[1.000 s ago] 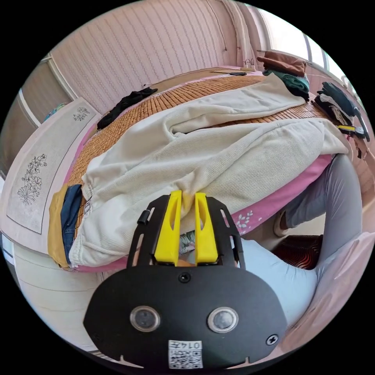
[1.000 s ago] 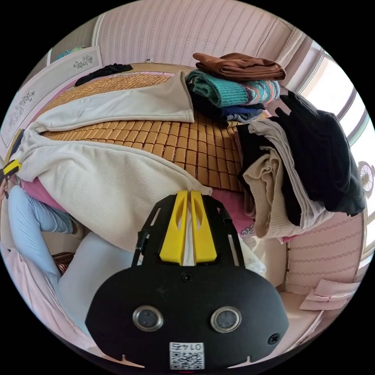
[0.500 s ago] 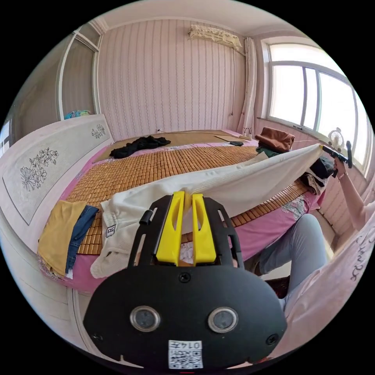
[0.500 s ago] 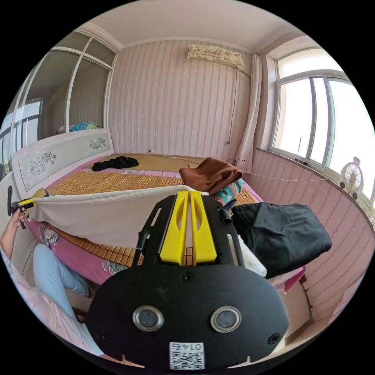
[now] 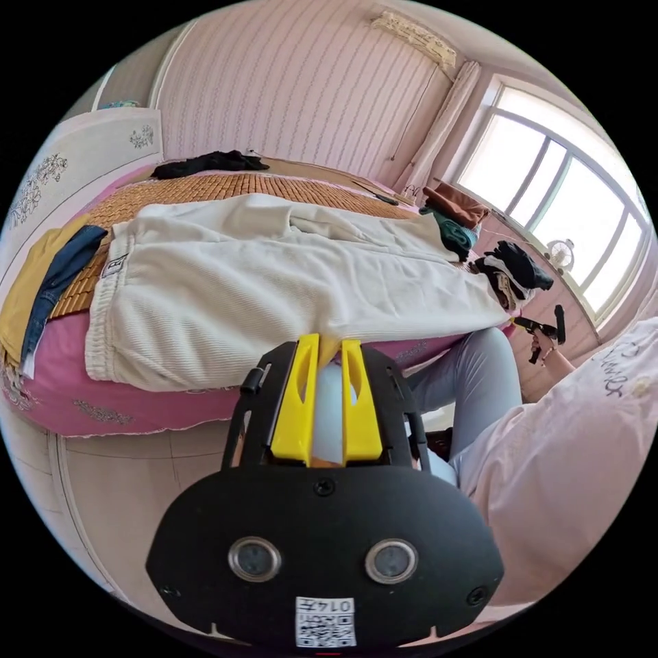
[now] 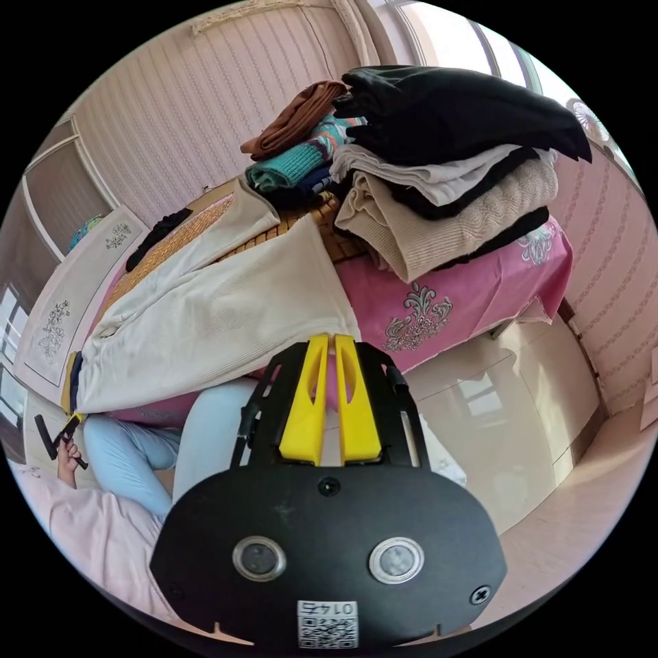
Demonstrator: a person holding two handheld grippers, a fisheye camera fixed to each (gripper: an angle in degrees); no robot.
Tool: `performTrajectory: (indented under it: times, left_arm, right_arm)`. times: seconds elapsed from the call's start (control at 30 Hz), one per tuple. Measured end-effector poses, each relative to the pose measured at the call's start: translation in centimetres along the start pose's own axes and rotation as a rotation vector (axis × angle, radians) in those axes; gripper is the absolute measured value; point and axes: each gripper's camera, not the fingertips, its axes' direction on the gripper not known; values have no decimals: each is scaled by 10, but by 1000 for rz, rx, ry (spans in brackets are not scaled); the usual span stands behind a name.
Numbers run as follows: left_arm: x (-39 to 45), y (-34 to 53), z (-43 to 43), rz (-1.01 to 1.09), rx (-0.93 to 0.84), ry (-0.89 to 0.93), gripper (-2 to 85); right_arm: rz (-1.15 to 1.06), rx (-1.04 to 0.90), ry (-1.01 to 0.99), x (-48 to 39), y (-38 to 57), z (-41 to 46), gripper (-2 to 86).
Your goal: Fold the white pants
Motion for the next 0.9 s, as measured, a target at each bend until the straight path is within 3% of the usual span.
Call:
performTrajectory:
  times: [0.13,0.37,0.5,0.57,0.7,0.9]
  left_arm:
    - [-43,34,-35,-161,121,84,73]
    - [-146,134,-98,-642,445,58,77]
    - [-186,156,-99,-758,518,52,108]
    - [-203,154,-90,-795,528,73,132]
    - [-232,136,-68,-801,537,153,149]
    - [-245,134,-53,-875,590,155,99]
  right_arm:
    - [-71,15,55,-40,-34,-11,39]
    - [-466,63,266,-237,-127,-8,74]
    - [-677,23,-155,-355,-182,5,110]
    - [-842,33,-268,-432,-188,26,119]
    - [-1260,-4,-416,-636,-158,94,134]
    - [-1467,-245,-451,-869,-114,204,136]
